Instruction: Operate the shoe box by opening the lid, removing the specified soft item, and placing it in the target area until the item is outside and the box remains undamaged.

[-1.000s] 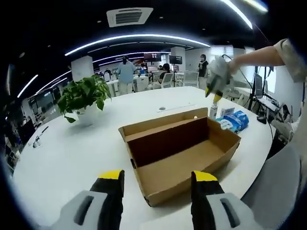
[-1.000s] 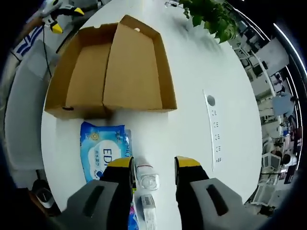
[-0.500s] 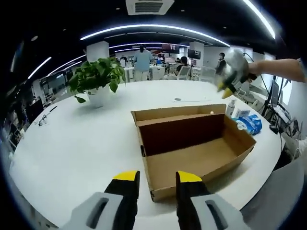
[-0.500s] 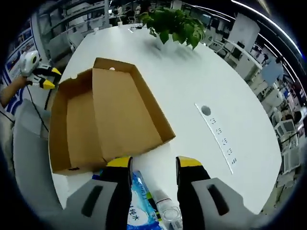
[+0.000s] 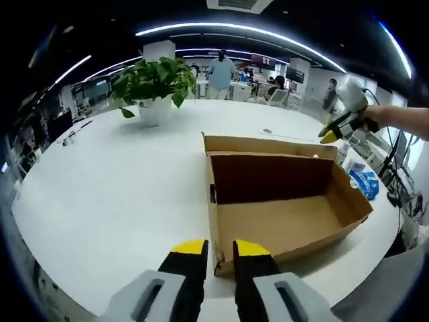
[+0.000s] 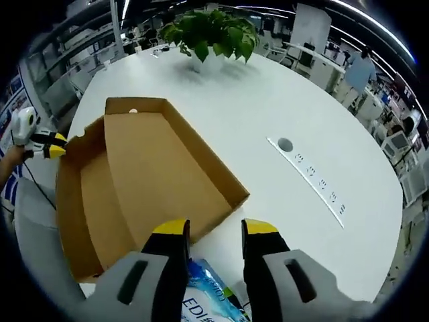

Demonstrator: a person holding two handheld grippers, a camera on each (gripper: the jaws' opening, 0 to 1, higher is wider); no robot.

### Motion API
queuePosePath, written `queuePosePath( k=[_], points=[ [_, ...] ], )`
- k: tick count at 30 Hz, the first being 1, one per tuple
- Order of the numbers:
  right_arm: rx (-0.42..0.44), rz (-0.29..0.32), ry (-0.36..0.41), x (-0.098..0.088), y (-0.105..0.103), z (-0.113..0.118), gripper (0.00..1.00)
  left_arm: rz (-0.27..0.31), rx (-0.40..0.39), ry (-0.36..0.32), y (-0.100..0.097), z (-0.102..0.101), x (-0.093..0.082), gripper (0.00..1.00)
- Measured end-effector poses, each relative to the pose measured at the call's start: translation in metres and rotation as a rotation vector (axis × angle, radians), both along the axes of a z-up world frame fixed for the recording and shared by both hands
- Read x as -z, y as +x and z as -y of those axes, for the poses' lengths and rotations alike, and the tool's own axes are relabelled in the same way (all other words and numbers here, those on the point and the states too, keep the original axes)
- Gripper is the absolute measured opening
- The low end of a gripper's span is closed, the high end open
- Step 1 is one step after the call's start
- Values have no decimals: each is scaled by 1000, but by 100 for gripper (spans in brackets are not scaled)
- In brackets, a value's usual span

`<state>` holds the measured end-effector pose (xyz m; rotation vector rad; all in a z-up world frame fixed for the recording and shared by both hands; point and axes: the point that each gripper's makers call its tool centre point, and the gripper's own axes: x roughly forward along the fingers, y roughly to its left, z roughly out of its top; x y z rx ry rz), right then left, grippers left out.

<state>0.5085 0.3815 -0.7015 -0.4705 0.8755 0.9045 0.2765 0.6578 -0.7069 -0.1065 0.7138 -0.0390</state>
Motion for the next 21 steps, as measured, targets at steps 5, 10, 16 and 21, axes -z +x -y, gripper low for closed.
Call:
queuePosePath(
  k=[5,10,16,21],
  points=[
    [31,-12,-10,11,0,-4,27,-12,-35,-25,1,-4,2,4],
    [84,-30,2,19,2,-6,27,-16,-32,-27,0,-3,3,4],
    [202,-52,8,31,10,-7,23,-26,-23,-19,-1,-1,2,4],
    [356,-138,45,39,14,-5,18,-38,-21,-28,-1,-1,2,4]
  ],
)
